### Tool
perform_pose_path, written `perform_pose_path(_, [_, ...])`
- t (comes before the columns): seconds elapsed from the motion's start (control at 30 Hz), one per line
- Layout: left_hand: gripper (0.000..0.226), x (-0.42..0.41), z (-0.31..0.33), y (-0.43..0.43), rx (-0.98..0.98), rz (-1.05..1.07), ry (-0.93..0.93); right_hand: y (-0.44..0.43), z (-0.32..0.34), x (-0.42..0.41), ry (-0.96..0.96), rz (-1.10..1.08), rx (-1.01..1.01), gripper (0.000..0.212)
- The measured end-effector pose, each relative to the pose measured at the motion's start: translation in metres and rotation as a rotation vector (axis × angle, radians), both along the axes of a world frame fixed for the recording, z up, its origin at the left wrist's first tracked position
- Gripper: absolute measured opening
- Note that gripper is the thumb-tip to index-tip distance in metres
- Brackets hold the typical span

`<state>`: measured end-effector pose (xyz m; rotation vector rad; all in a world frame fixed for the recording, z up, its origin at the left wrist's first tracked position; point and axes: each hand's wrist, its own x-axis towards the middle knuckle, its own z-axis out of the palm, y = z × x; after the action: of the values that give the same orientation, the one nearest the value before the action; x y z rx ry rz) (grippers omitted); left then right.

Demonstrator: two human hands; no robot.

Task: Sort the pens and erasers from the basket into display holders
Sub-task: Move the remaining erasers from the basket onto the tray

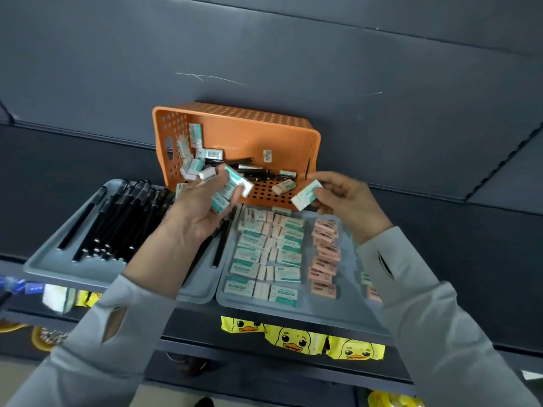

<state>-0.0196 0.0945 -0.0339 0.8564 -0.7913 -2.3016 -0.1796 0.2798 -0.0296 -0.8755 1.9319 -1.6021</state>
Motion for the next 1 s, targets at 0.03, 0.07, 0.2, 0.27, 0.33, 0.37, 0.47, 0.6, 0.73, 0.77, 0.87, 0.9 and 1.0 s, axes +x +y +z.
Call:
perform_pose_path(0.03, [0.009, 0.004, -0.002, -0.004, -0.002, 0.004, 0.006, -0.003, -0.001, 0.003, 0.003, 0.011, 0.016, 0.025])
perform_pose_path(0.07, [0.012, 0.007, -0.005, -0.006, 0.001, 0.004, 0.012, -0.006, -0.003, 0.007, 0.002, 0.023, 0.033, 0.024])
perform_pose_path(0.2, [0.018, 0.019, -0.014, -0.010, 0.019, -0.008, 0.019, -0.009, -0.006, 0.020, 0.003, 0.076, 0.138, 0.019])
perform_pose_path(0.27, [0.015, 0.022, -0.017, -0.010, 0.017, -0.026, 0.013, -0.003, -0.009, 0.026, -0.006, 0.081, 0.214, 0.016])
perform_pose_path(0.33, [0.013, 0.023, -0.018, -0.009, 0.023, -0.045, -0.001, 0.006, -0.015, 0.033, 0.031, 0.068, 0.329, 0.019])
perform_pose_path(0.37, [0.012, 0.023, -0.019, -0.007, 0.031, -0.055, -0.008, 0.009, -0.019, 0.036, 0.081, 0.063, 0.393, 0.022])
perform_pose_path(0.47, [0.008, 0.019, -0.018, -0.001, 0.038, -0.085, -0.022, 0.012, -0.027, 0.045, 0.351, 0.050, 0.538, 0.026])
perform_pose_path(0.6, [0.008, 0.016, -0.017, 0.005, 0.027, -0.119, -0.027, 0.009, -0.031, 0.052, 0.718, 0.059, 0.602, 0.024])
perform_pose_path(0.73, [0.007, 0.018, -0.014, 0.004, 0.021, -0.127, -0.021, 0.003, -0.033, 0.057, 0.882, 0.080, 0.628, 0.025])
perform_pose_path(0.77, [0.007, 0.020, -0.014, 0.002, 0.021, -0.124, -0.019, 0.000, -0.029, 0.058, 0.881, 0.074, 0.602, 0.022])
perform_pose_path(0.87, [0.009, 0.025, -0.015, -0.004, 0.021, -0.095, 0.002, -0.024, -0.015, 0.060, 0.857, 0.002, 0.470, 0.010])
perform_pose_path(0.9, [0.011, 0.026, -0.015, -0.005, 0.019, -0.085, 0.007, -0.038, -0.013, 0.060, 0.853, -0.009, 0.453, 0.011])
perform_pose_path(1.0, [0.014, 0.029, -0.015, -0.008, -0.007, -0.078, -0.001, -0.078, -0.015, 0.062, 0.804, 0.068, 0.521, 0.026])
